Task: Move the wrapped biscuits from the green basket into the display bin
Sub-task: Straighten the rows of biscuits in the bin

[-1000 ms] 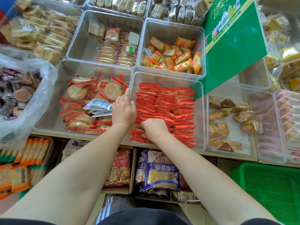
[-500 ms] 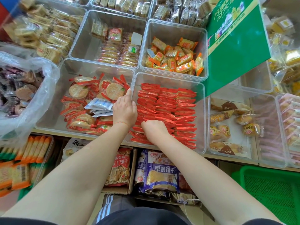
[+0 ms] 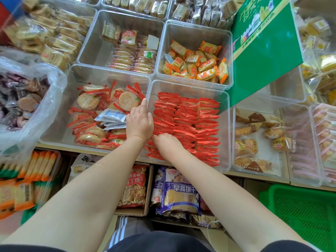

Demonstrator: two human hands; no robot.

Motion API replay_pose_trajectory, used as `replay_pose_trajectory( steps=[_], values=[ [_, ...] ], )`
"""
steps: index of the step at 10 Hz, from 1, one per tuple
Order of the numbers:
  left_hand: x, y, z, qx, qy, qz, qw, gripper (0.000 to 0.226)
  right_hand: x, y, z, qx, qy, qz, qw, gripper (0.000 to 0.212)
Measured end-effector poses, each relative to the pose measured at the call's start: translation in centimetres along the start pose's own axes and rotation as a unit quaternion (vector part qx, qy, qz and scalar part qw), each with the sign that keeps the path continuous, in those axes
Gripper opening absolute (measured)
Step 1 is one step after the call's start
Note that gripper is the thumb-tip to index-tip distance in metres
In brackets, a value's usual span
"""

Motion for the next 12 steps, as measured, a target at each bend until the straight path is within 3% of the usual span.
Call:
replay_pose_trajectory(
  steps=[3,4,5,6,7,8,9,11,12],
  values=[
    [-0.1,0.1,0.1,-0.014,-0.011,-0.007,1.0,0.057,-0.7,1.5,1.9,-0.139,0.005,-0.05,0.989,0.041],
    [0.1,0.0,0.0,-0.01,-0.006,-0.001,1.0,0.057,0.0,1.0,1.8,-0.108,-0.021,-0.069,0.991,0.04],
    [-0.1,0.1,0.1,-0.012,-0.006,-0.001,1.0,0.058,0.2,0.6,1.2,-0.002,-0.079,-0.105,0.991,0.039],
    [0.0,0.0,0.1,-0.012,-0.006,-0.003,1.0,0.057,-0.2,1.3,0.5,0.042,-0.059,-0.085,0.994,0.032],
    [0.0,0.0,0.1,-0.008,-0.006,-0.006,1.0,0.057,0.8,0.2,0.7,0.08,0.035,0.031,0.996,0.02],
    [-0.2,0.1,0.1,-0.008,-0.004,-0.008,1.0,0.057,2.1,-0.6,0.5,-0.014,0.054,0.107,0.993,0.025],
    [-0.1,0.1,0.0,-0.009,-0.007,-0.01,1.0,0.057,1.8,-0.9,-0.1,-0.037,0.019,0.033,0.999,0.018],
    [0.0,0.1,0.1,-0.007,-0.006,-0.012,1.0,0.057,-0.2,-0.5,0.3,0.004,-0.004,0.017,1.0,0.046],
    [-0.1,0.1,0.1,-0.007,-0.01,-0.016,1.0,0.057,0.3,-0.5,0.1,0.035,-0.015,0.023,0.999,0.047]
  ],
)
Point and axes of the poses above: each hand's wrist, its own z-axis towards the middle knuckle, its own y-axis out of the palm, x = y × z, the point moved 4 cm from there along z, towards the middle knuckle, and after that the axes turned 12 degrees about x, right-handed, at the moved point
